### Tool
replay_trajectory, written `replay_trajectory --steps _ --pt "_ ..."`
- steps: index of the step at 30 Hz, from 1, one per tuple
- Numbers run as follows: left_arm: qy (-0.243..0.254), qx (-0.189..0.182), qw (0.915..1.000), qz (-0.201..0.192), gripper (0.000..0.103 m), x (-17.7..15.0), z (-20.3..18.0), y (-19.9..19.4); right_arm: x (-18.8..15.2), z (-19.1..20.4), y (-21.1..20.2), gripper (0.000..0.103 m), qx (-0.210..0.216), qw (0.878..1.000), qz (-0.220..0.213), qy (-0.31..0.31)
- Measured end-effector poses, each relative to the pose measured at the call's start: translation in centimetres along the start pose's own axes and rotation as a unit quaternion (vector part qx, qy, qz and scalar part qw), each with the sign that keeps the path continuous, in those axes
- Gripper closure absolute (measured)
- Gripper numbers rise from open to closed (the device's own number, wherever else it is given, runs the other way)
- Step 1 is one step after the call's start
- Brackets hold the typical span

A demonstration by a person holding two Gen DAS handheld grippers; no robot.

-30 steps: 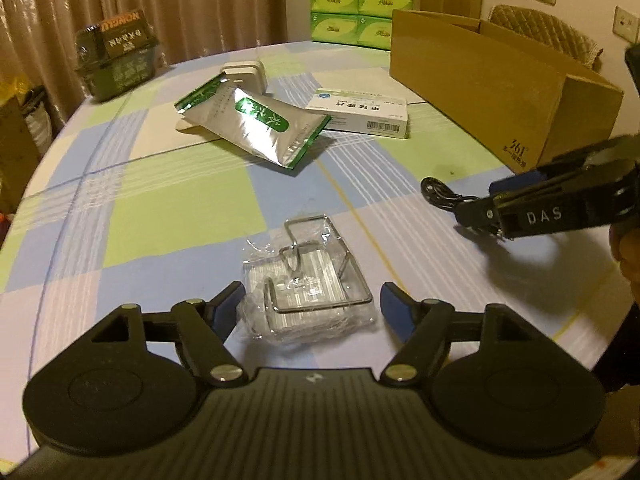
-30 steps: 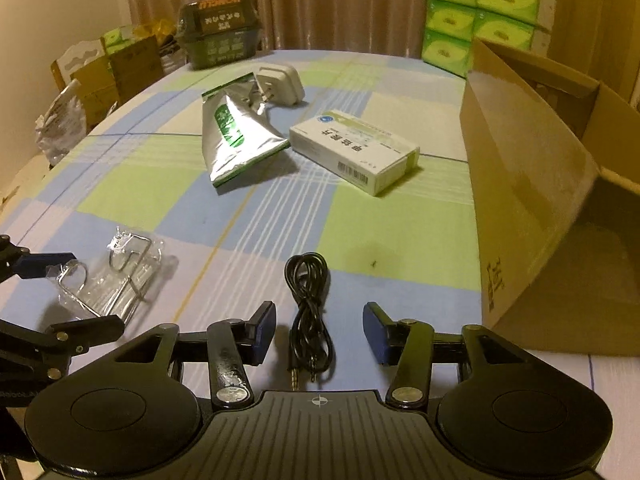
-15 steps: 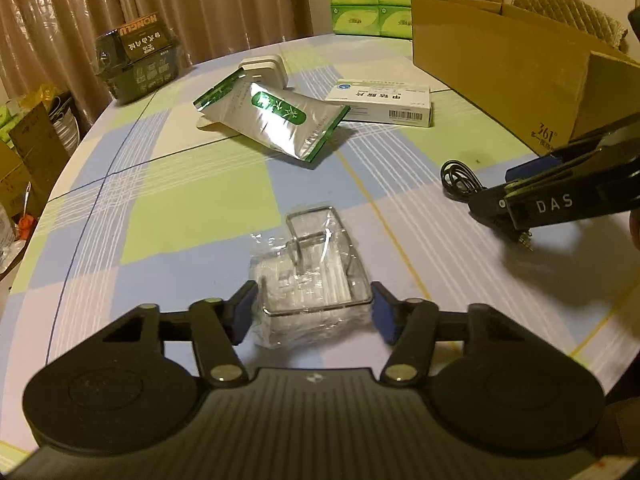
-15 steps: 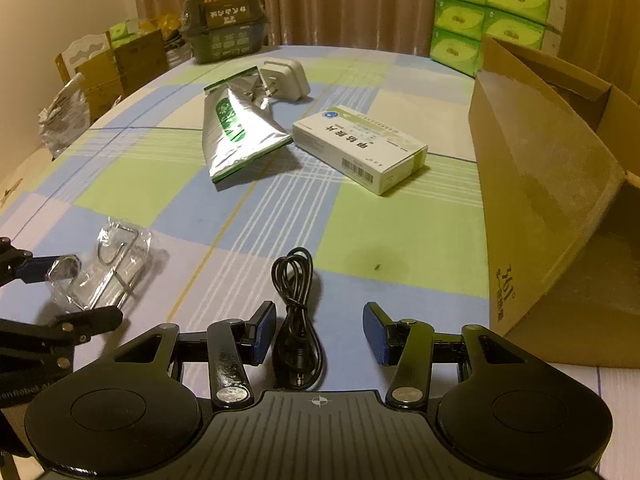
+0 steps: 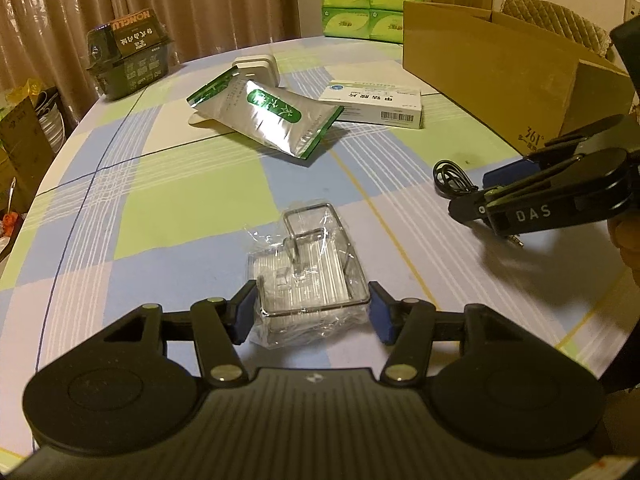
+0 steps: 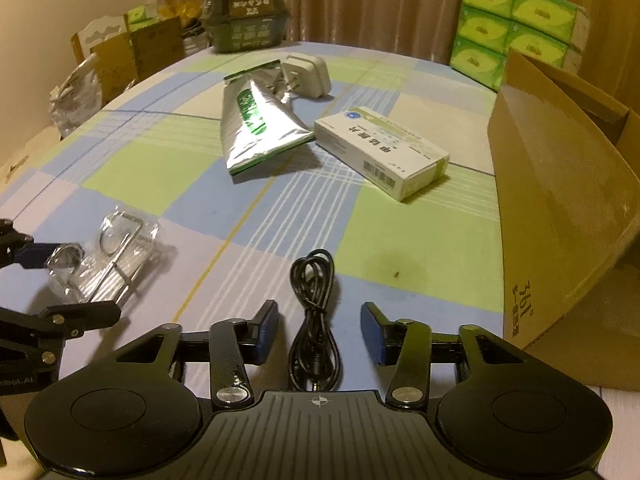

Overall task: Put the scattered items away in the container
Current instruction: 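Carry the wire rack in the left tool while the right tool carries the cable to the box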

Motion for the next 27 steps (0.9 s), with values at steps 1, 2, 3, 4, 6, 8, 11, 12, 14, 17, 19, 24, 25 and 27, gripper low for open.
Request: replay_trajectory --steps 1,2,3,4,6,8,11,12,14,17,19,24,25,27 --pt "-0.002 -0.002 1.0 0.0 0.051 0.0 0.0 -0.1 0.0 0.2 0.0 0.085 0.003 1.0 0.001 -0.003" --pt "-0.003 -0.003 1.0 -0.001 0.051 0.0 0.0 -0.1 0.0 0.4 0.0 0.089 0.001 1.0 0.001 -0.005" --pt "-0.004 -0.004 1.0 -0.001 0.051 0.0 0.0 -0.2 0.0 0.4 -0.1 0.09 -0.002 1.0 0.002 -0.001" --pt "-0.005 -0.005 1.0 -0.002 0.051 0.0 0.0 -0.2 0.0 0.2 -0.2 0.09 -0.001 1.0 0.002 0.009" --pt "-0.007 -0.007 0.9999 -0.004 0.051 0.1 -0.1 -0.4 0.0 0.0 -0.5 0.09 -0.003 1.0 -0.002 0.02" --pt "-0.007 -0.01 0.9999 -0.007 0.051 0.2 -0.2 -0.7 0.0 0.0 -1.1 0.09 -0.007 1.0 -0.007 0.021" --pt "-0.007 -0.012 0.9998 -0.012 0.051 0.4 -0.2 -1.2 0.3 -0.1 -2.2 0.09 -0.01 1.0 -0.016 0.025" --pt "-0.007 -0.013 0.9998 -0.013 0.051 0.5 -0.3 -1.3 0.5 -0.2 -2.6 0.09 -0.011 0.999 -0.019 0.027" --pt "-0.007 -0.014 0.9997 -0.017 0.051 0.8 -0.4 -1.6 0.7 -0.4 -3.4 0.09 -0.014 0.999 -0.027 0.032" --pt "-0.006 -0.017 0.9995 -0.024 0.051 1.3 -0.6 -2.1 1.2 -0.6 -4.9 0.09 -0.02 0.998 -0.041 0.035" --pt "-0.005 -0.02 0.9993 -0.031 0.051 1.9 -0.9 -2.6 1.6 -0.7 -5.9 0.09 -0.025 0.998 -0.053 0.035" --pt "0.002 -0.033 0.9981 -0.052 0.051 3.9 -2.1 -3.7 2.9 -1.9 -9.0 0.09 -0.045 0.994 -0.091 0.041" --pt "0.004 -0.036 0.9977 -0.057 0.051 4.5 -2.4 -3.9 3.2 -2.2 -9.6 0.09 -0.05 0.993 -0.098 0.043" --pt "0.007 -0.043 0.9967 -0.068 0.051 5.5 -3.2 -4.3 3.8 -3.2 -10.7 0.09 -0.061 0.991 -0.112 0.048"
Point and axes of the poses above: each gripper's, at about its wrist camera, not at the fingertips, and y roughly the way its jaws point, z to its left, x to its top, the point moved 4 cm from there along y, roughly the way its jaws point, and after that the axes turned 1 degree about -x, right-handed, at the moved point
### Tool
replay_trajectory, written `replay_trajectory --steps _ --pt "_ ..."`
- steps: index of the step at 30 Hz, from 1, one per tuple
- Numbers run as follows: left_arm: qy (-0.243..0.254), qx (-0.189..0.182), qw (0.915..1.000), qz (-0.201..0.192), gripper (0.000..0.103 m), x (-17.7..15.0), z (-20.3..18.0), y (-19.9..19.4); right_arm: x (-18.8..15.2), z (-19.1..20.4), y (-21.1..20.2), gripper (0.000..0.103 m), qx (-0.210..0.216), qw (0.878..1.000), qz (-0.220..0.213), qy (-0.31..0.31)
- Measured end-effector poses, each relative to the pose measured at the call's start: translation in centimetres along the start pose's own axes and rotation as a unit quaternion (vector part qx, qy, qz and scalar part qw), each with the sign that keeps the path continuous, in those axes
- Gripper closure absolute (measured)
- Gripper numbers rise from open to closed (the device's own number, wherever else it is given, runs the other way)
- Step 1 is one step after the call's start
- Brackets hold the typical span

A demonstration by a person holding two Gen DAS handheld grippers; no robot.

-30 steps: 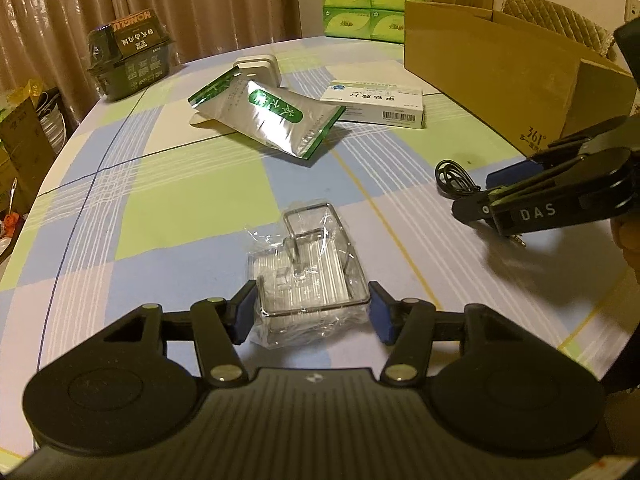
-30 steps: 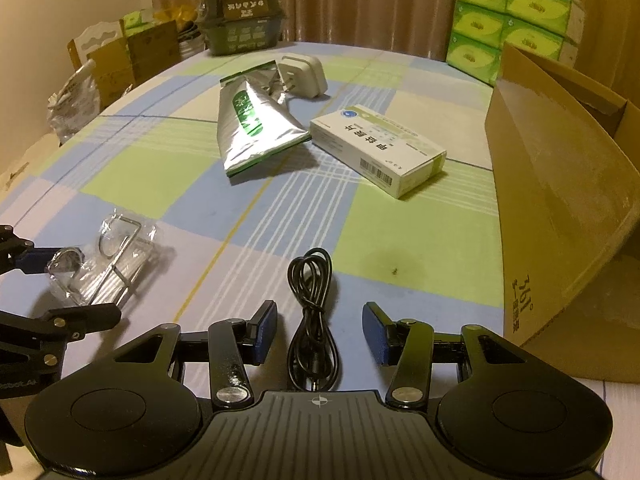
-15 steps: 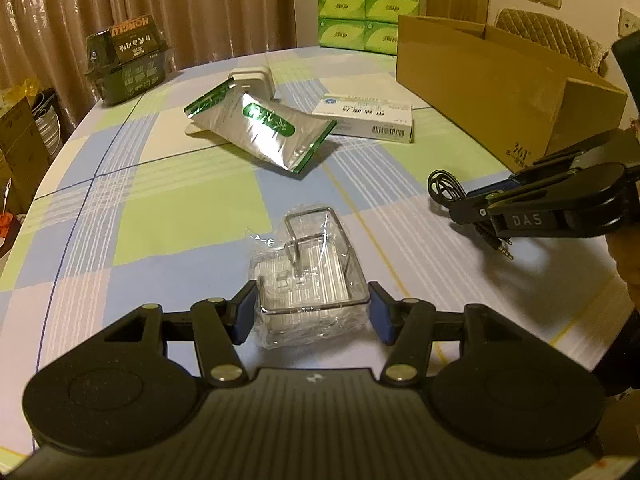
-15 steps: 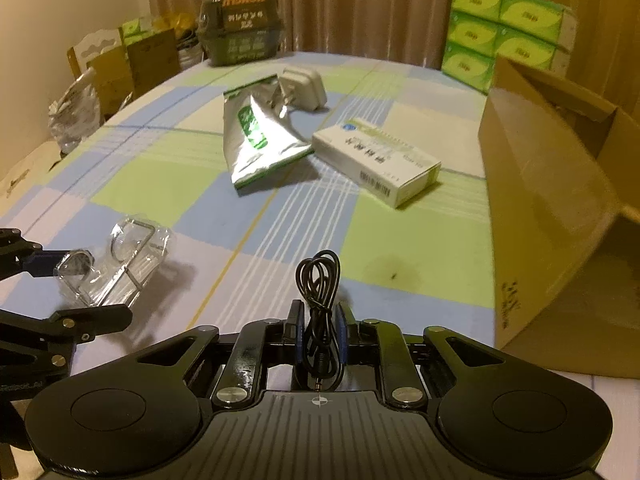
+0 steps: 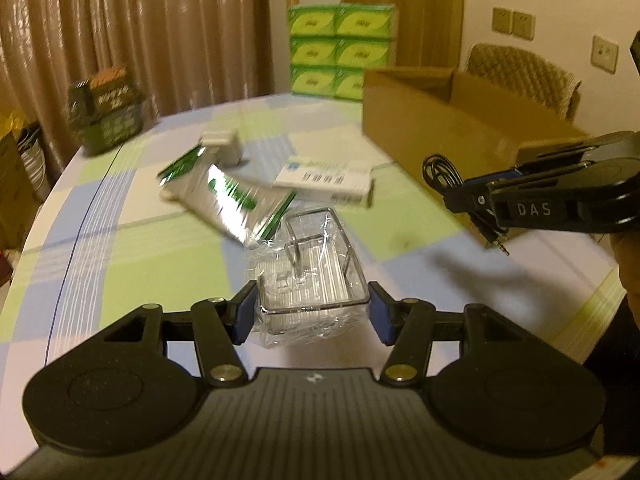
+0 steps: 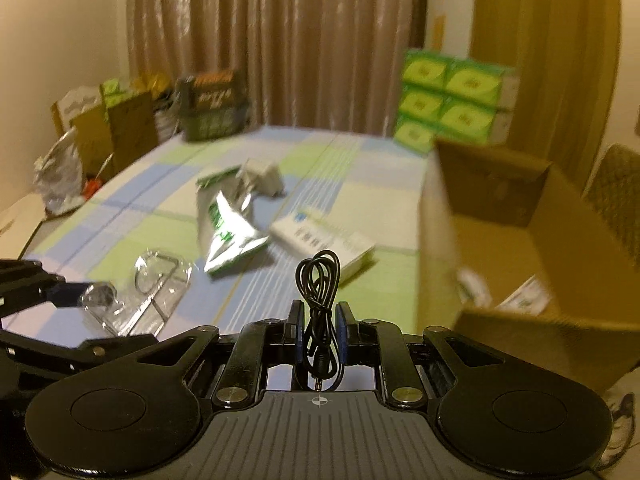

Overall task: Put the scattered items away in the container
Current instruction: 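Carry the wire rack in the left tool while the right tool carries the cable to the box, then lower the rack into the box and open the left tool while the right tool releases the cable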

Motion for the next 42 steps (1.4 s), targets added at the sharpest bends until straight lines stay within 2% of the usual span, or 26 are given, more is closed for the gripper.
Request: replay_trajectory --steps 9,22,31,42 --pt "0.028 -0.037 0.998 -0.042 0.051 5.2 -4.2 -0.1 3.1 -5.9 -2.8 0.09 -0.051 0.997 -0.043 0.026" --pt "0.067 -0.099 0.9895 -0.081 0.051 12.3 -11.7 1.9 4.6 -13.9 -3.6 0.09 -0.098 0.992 -0.057 0.054" --pt "0.081 -0.124 0.9855 -0.083 0.051 14.3 -14.9 3.9 4.1 -16.6 -3.7 0.09 -0.106 0.99 -0.058 0.067" --pt "0.079 -0.133 0.9855 -0.071 0.051 14.9 -16.0 5.8 3.8 -17.7 -2.8 0.09 -0.106 0.99 -0.051 0.076"
Point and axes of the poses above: each gripper's, at about its wrist camera, not at the fingertips, and y roughly the way its jaws point, z to its left, x to its top, the point moved 4 cm from there along y, roughly the way its jaws point, and after that the axes turned 1 degree about -x, right-handed, at the moved point
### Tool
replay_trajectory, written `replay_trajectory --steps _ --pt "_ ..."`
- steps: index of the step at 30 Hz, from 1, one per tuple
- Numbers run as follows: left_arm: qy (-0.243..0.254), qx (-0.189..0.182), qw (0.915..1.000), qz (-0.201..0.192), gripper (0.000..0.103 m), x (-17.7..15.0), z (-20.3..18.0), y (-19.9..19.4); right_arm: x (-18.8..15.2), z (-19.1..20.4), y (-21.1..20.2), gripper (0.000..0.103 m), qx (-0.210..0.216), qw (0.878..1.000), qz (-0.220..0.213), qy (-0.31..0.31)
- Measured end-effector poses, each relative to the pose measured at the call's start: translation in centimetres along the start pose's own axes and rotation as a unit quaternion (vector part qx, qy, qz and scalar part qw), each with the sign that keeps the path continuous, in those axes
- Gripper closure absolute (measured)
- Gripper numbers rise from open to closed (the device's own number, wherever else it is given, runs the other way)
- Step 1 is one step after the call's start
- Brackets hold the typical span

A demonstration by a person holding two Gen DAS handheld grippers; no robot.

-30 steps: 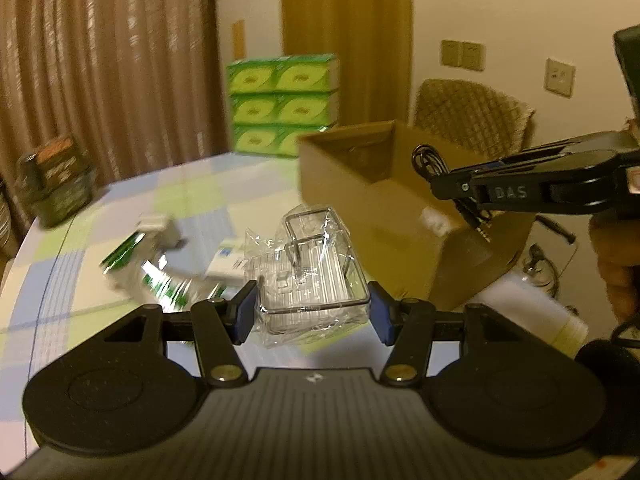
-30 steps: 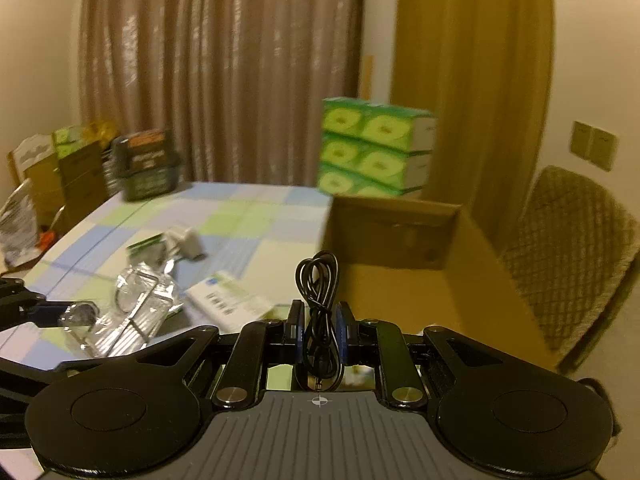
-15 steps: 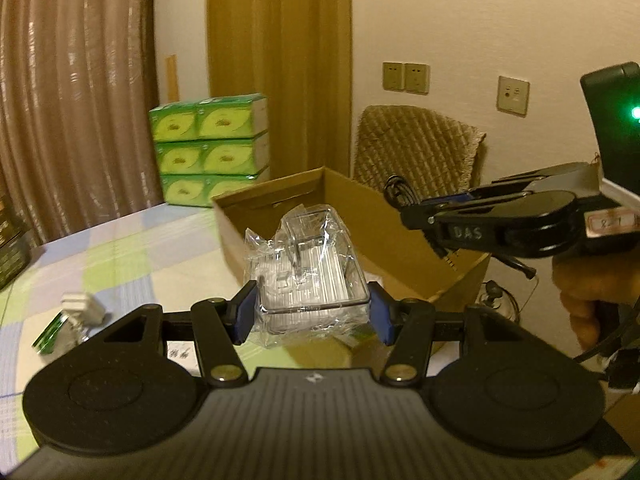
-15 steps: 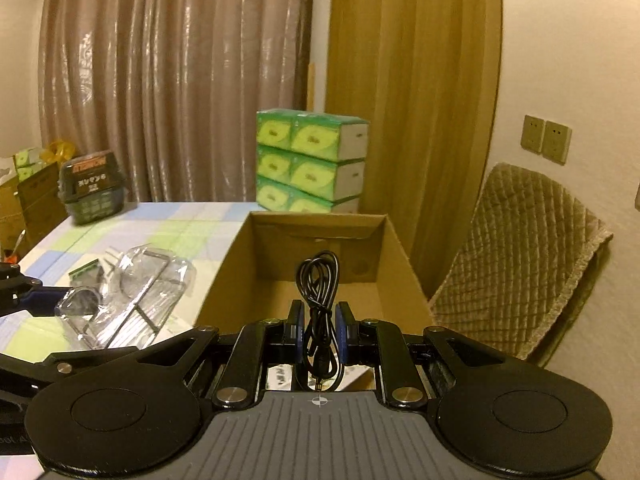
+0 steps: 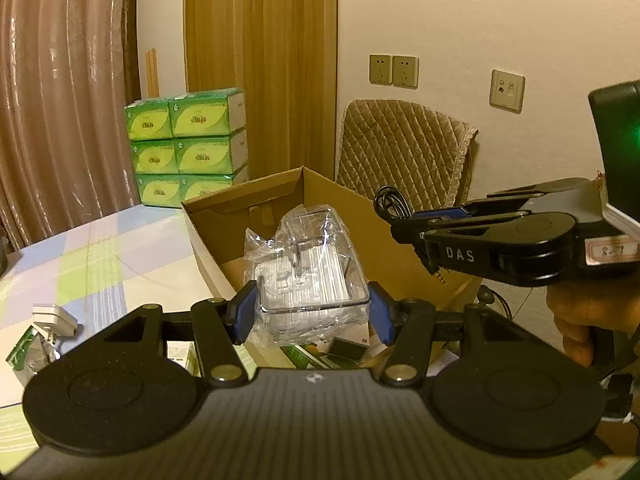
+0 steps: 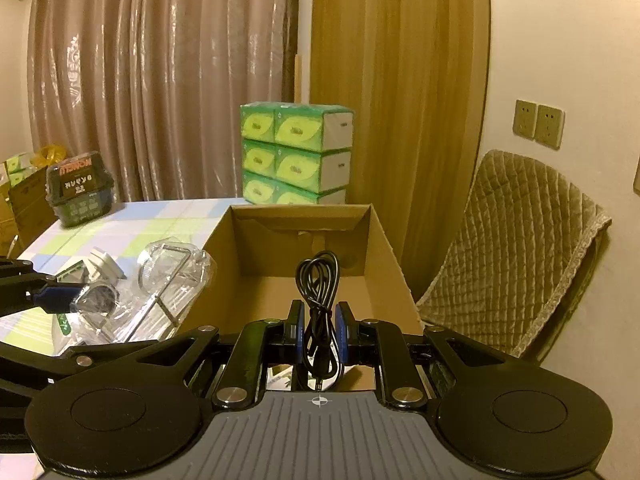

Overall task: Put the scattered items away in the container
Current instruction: 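Lower the rack into the box and open the left tool while the right tool releases the cable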

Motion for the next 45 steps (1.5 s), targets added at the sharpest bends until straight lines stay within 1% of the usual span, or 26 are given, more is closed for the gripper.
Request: replay_trajectory --steps 9,27,45 --pt "-0.005 -0.006 0.9999 0.007 0.051 0.1 -0.1 1.2 0.1 -0.2 0.5 0.09 -0.001 1.0 0.002 0.002" --pt "-0.014 -0.006 0.9997 0.019 0.051 0.1 0.5 3.2 -0.3 -0.8 2.0 0.09 -0.004 1.0 0.009 0.008" --pt "-0.019 -0.006 0.9995 0.022 0.051 0.5 0.9 4.7 -0.6 -1.1 2.8 0.09 -0.006 1.0 0.012 0.012"
Point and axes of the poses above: each gripper's, at about its wrist camera, not at the fingertips, and y roughly the way its jaws point, z to its left, x to its top, the point moved 4 cm from there along y, roughly the way its jaws point, and after that the axes turned 1 degree about -x, right-handed, at the moved point
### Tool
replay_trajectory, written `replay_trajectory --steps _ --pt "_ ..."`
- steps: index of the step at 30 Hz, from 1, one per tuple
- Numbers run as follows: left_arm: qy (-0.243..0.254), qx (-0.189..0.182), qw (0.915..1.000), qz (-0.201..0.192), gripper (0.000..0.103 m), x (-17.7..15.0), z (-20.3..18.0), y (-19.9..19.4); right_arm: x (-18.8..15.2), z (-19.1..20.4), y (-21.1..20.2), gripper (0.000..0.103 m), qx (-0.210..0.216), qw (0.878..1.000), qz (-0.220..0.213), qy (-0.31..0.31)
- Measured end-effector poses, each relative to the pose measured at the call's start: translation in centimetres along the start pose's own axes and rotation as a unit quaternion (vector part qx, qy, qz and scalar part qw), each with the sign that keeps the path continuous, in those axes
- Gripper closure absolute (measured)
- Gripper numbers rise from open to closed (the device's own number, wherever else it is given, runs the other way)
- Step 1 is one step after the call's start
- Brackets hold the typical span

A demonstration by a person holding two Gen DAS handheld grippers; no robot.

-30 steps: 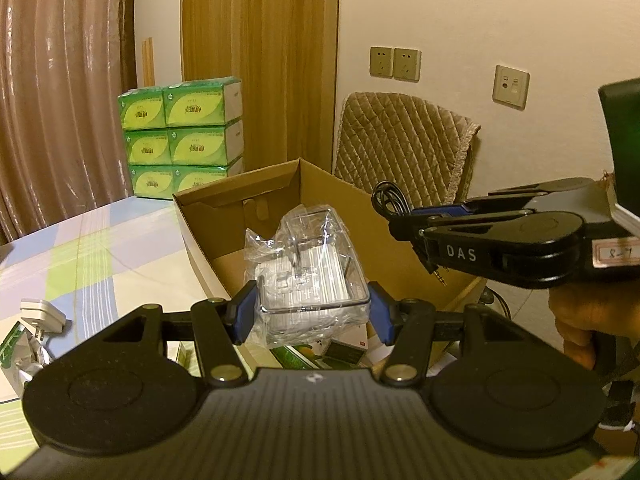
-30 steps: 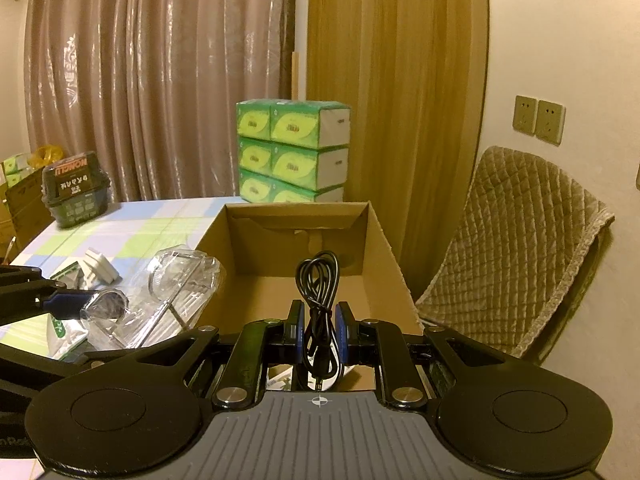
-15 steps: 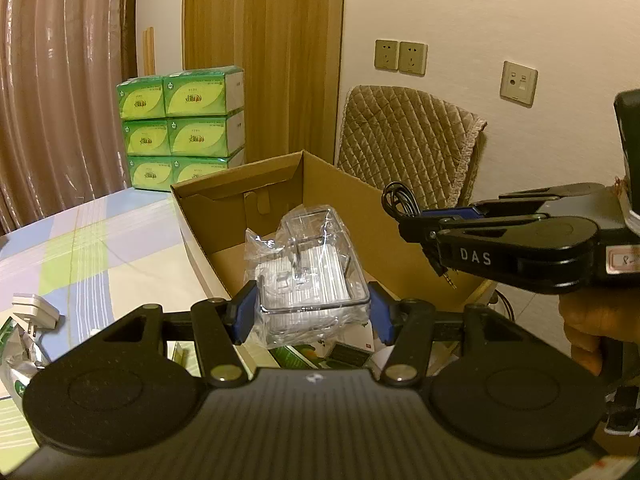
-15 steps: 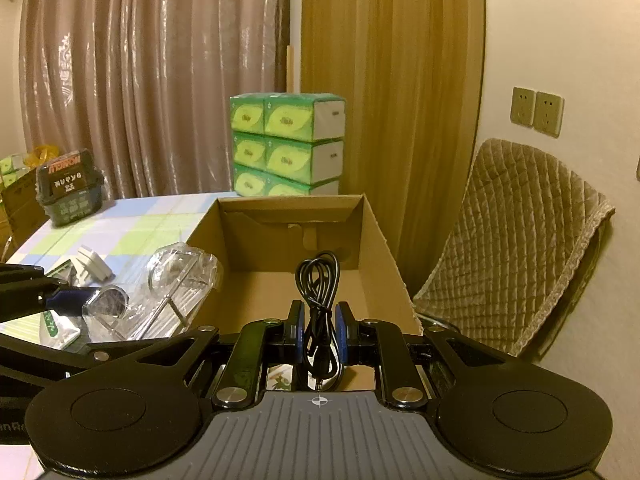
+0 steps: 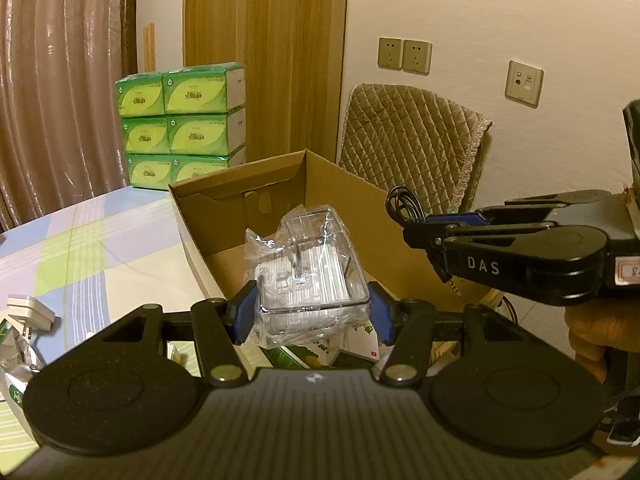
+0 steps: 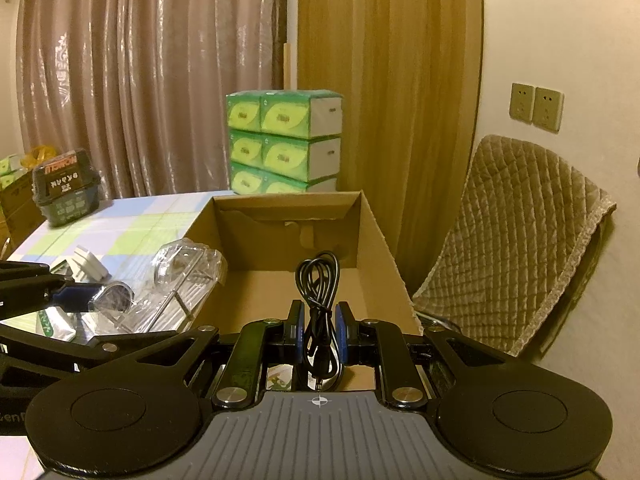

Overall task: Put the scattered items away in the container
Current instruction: 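Lower the rack into the box and open the left tool while the right tool releases the cable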

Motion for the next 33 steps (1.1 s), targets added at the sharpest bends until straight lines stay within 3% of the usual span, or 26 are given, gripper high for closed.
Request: replay_trajectory --steps 12,16,33 --pt "-0.002 -0.003 1.0 0.001 0.051 0.1 0.0 0.7 -0.1 -0.1 0.1 0.09 -0.002 1.0 0.0 0.001" --pt "0.001 0.001 1.0 -0.002 0.046 0.0 0.2 0.7 -0.1 -0.3 0.1 0.09 -0.002 1.0 0.0 0.002" --pt "-0.017 0.026 0.9995 -0.003 0.049 -1.7 2.5 -1.9 0.0 0.9 -0.2 0.09 0.008 1.0 -0.001 -0.002"
Point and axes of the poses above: each gripper's, at about its wrist camera, not at the fingertips, and y roughly the way its jaws point, z to its left, x to its top, the point moved 4 cm from there along y, roughly the way its jaws point, and after that the axes turned 1 degree about -x, right-handed, at the moved point
